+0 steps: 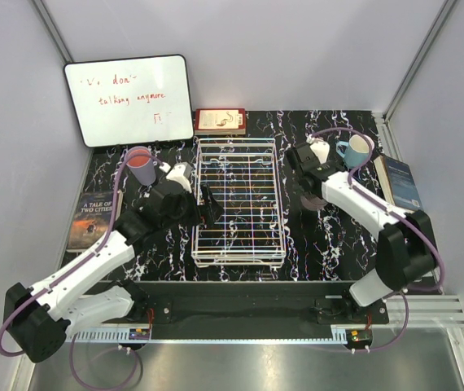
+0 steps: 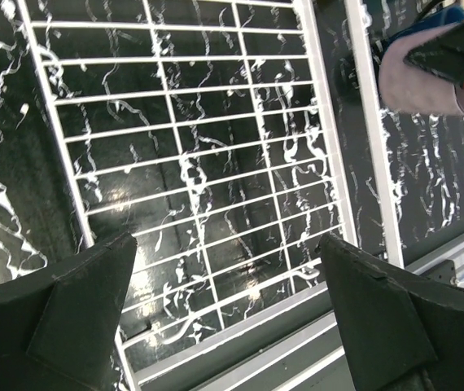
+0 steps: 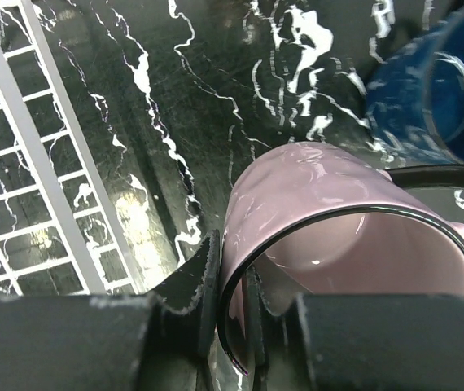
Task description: Unload the cups from the dish rack
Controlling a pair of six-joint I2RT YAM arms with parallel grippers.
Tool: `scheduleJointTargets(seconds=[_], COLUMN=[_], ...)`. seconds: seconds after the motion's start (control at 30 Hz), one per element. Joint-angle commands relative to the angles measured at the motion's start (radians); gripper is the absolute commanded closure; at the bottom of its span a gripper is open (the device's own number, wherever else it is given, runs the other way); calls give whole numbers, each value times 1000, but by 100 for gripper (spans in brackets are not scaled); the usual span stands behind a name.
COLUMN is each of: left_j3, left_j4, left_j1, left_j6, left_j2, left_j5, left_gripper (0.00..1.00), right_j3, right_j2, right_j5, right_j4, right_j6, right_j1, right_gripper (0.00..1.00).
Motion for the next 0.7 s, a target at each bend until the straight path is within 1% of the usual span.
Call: scheduleJointTargets(seconds=[0.0,0.3,0.43,0.67], left_j3=[-8,-13,-16,-14], left_j4=[-3,-20,-20,-20], left_j1=[-11,-11,-14,-13], left_j6=[-18,-18,-15,-16], left_j2=[-33,-22,-8,12], left_j5=[-40,-42,-36,-36], left_gripper=[1,1,1,1], right_j3=[110,219,229,206], right_j2=[62,214,271,294], right_j5=[4,-30,-56,-131], right_j4=[61,67,76,113], right_j6=[17,-3,-3,7], right_j1=[0,-7,-30,-88], right_gripper=[100,100,100,100])
